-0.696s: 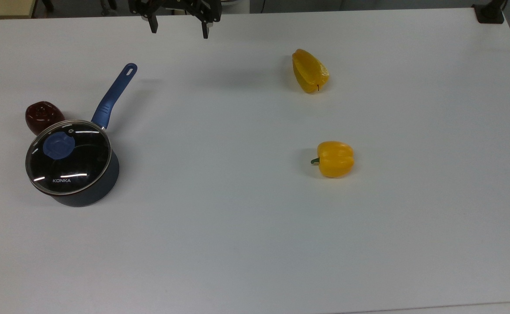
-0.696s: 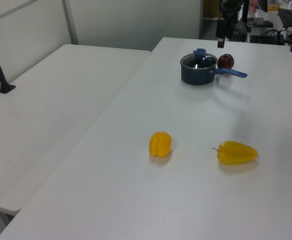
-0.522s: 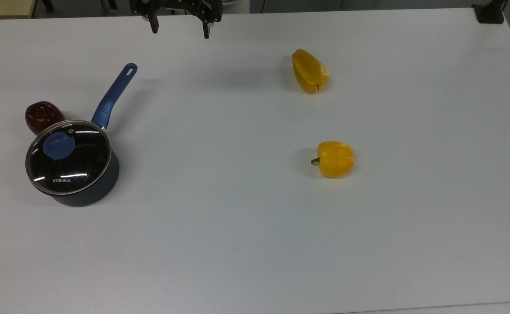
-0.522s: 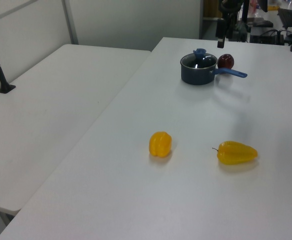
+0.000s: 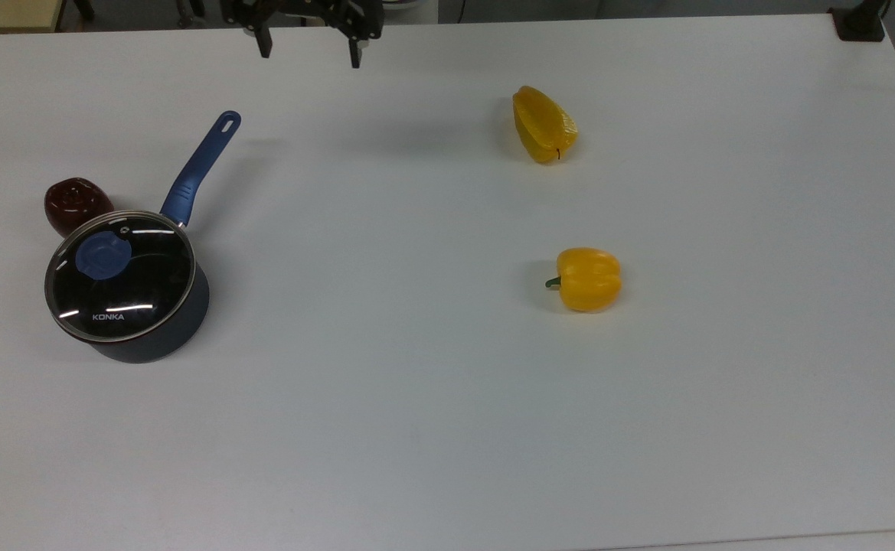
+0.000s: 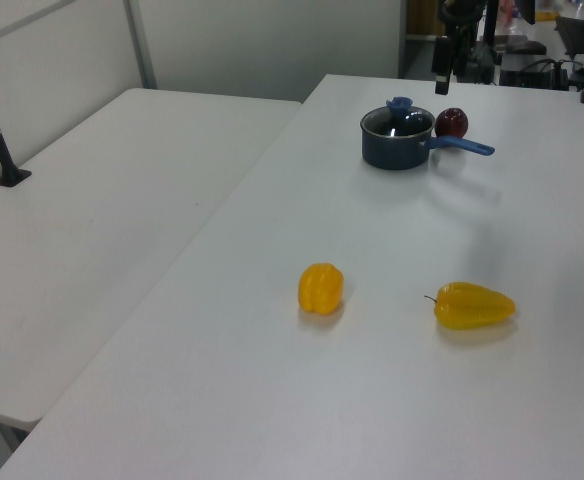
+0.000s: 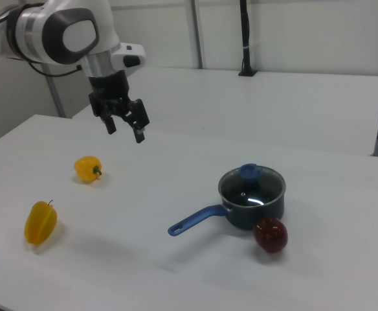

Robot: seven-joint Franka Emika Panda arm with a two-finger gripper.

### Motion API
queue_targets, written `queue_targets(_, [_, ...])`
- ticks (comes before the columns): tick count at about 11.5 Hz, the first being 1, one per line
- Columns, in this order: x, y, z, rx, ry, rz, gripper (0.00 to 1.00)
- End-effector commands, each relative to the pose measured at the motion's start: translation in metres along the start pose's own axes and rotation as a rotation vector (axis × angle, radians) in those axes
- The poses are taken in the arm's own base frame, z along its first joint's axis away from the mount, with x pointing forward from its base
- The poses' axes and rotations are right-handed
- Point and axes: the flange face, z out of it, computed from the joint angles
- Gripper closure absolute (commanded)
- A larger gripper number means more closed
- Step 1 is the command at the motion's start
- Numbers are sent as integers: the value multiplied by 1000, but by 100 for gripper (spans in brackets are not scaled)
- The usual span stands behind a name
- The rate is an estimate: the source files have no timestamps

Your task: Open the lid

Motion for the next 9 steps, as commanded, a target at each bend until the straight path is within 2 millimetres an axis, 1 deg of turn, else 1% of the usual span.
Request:
queue_targets(1, [27, 54, 10, 5, 96, 97, 0])
queue_targets(3, [50, 98, 33, -4, 179, 198, 0])
queue_targets(4, [61, 120, 42, -8, 234, 248, 0])
queue_targets(6, [79, 152, 63, -27, 282, 301, 0])
queue_targets(7, [86, 165, 73, -35, 300, 313, 0])
queue_targets(8, [90, 169, 83, -39, 309, 313, 0])
queue_targets(9, [96, 178, 97, -54, 333, 315, 0])
